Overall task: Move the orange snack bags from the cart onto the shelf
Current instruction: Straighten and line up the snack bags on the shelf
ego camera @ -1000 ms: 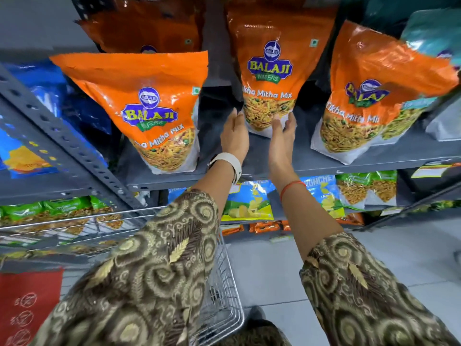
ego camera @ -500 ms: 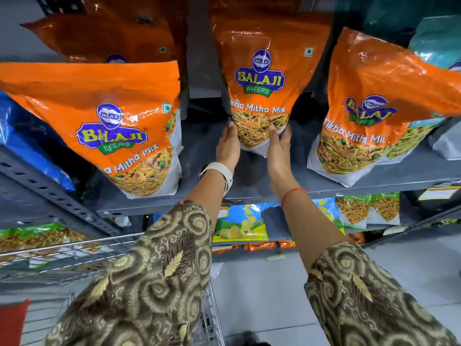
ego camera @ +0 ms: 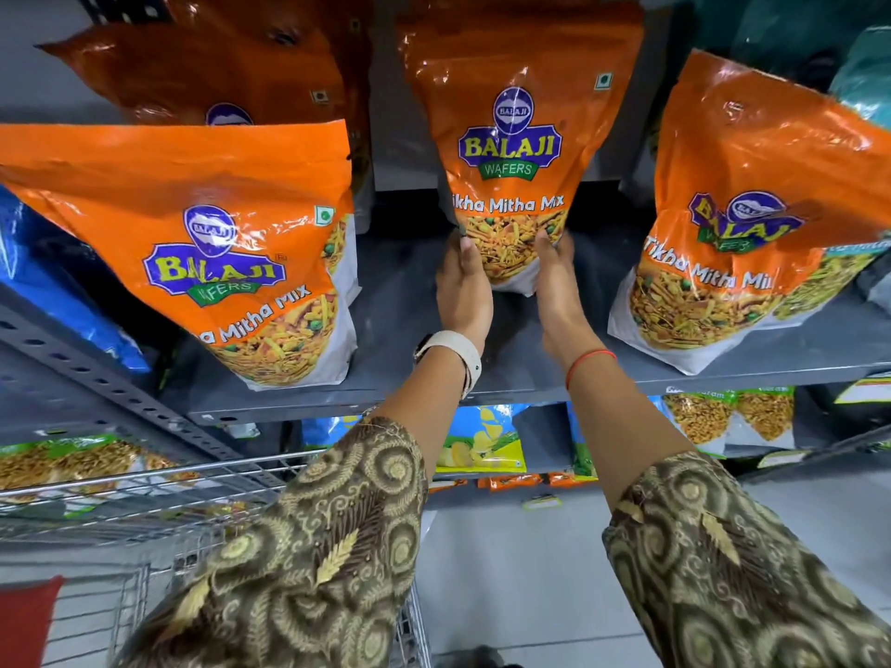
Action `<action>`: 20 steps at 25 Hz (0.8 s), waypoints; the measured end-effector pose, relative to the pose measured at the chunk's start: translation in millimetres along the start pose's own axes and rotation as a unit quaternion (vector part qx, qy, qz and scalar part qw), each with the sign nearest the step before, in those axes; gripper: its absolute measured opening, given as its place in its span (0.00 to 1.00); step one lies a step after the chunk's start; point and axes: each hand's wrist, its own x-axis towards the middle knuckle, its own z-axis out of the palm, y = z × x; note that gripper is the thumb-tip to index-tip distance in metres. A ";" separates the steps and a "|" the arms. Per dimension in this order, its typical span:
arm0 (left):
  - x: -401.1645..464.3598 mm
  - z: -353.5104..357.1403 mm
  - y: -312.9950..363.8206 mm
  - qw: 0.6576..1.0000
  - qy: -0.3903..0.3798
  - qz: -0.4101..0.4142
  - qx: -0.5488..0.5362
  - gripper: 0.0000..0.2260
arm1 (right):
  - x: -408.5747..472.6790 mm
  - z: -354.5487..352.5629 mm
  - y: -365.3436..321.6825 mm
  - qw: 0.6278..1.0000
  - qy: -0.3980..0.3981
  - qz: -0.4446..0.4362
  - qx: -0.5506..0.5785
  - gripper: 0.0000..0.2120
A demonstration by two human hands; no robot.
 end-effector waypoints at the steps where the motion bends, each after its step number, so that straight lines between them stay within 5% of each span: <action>1: -1.6 2.0 -1.5 1.000 0.007 0.004 0.000 0.22 | 1.5 -1.4 -0.5 1.000 -0.004 0.000 0.008 0.25; 10: -4.9 2.5 -7.3 1.000 0.000 0.026 -0.001 0.22 | 2.7 -6.4 5.3 1.000 -0.018 -0.010 0.020 0.23; 15: -8.8 -3.9 -1.6 1.000 -0.003 0.014 -0.006 0.23 | -10.1 -4.9 4.1 1.000 -0.015 -0.006 0.020 0.38; 20: -30.4 -6.3 14.0 0.993 0.009 0.115 0.014 0.24 | -44.1 -4.5 -7.2 0.999 -0.002 -0.028 0.040 0.35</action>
